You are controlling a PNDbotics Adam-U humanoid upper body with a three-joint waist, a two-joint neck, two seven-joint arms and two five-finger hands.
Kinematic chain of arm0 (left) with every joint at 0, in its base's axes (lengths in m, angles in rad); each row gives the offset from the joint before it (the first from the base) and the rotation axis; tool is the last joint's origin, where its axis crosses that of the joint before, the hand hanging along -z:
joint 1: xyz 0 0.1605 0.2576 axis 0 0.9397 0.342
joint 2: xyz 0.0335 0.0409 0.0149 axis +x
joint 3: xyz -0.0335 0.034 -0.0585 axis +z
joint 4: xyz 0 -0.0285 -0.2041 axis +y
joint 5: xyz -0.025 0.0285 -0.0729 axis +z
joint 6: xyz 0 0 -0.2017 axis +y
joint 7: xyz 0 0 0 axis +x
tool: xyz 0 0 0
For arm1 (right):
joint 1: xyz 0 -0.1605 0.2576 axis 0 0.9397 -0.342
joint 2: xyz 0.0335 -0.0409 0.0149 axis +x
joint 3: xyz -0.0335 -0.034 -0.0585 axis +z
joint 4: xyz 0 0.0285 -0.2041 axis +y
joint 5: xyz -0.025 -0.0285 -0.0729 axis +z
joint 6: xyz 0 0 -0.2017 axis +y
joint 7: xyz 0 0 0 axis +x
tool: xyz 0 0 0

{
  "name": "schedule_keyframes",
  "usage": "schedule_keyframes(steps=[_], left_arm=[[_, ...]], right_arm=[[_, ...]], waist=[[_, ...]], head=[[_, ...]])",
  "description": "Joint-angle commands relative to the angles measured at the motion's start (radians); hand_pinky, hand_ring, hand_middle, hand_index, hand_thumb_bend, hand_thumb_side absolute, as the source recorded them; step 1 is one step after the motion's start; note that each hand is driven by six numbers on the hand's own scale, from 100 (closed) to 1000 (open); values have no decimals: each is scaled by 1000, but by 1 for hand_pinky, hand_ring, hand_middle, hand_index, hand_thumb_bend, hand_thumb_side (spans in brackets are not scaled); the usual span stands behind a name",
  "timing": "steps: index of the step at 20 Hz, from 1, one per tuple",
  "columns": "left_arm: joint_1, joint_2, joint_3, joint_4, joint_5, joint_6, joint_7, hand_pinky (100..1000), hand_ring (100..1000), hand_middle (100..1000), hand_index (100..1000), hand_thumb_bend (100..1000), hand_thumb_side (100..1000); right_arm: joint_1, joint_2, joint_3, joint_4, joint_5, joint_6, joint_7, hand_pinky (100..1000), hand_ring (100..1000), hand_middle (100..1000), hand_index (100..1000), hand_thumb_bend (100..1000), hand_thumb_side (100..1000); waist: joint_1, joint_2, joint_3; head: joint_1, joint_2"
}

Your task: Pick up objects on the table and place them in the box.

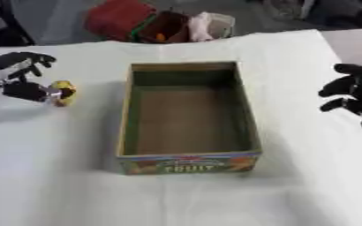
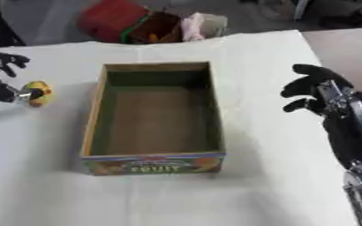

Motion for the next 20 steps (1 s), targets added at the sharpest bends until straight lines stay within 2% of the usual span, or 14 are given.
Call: schedule_keyframes(steps=[1,11,20], left_arm=[[-28,14,-2,7,-25,22,3,606,784,841,958,540,620],[-26,6,-1,44,-80,49,36,583,773,821,908,440,631],[-29,11,-4,48,-128,64,39,533,746,777,861,205,513]], right_arm=[[-12,-14,-2,-20,3,-1,5,552,668,584,827,100,889],[-12,-11,0,-20,10,5,10,552,669,583,828,100,893],[-11,-8,-1,-20,9,6,10,552,669,583,828,100,893]], waist=[[2,-15,-4],[11,-8,-8],[11,-9,-8]], head=[[8,-7],[15,-8],[18,-5]])
